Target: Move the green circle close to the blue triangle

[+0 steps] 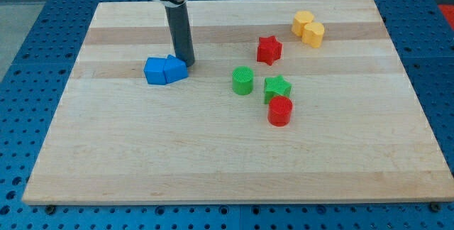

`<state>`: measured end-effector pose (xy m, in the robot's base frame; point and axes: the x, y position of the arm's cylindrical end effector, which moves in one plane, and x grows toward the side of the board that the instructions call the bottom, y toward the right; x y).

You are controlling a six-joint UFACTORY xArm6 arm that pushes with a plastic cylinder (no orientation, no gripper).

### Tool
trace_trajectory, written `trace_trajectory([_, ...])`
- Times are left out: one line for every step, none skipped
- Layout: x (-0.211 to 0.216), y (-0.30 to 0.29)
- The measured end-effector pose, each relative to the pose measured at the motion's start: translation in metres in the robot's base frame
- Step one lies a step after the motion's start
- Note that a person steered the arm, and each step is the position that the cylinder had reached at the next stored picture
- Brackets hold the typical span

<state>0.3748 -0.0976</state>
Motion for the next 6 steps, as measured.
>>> trace_trajectory([0.007,-0.008])
trace_trajectory([0.008,-0.009])
trace_trajectory([-0.003,-0.009])
trace_trajectory([-0.015,-0.017])
trace_trajectory([-0.013,-0.053])
trace_trajectory([-0.008,-0.074])
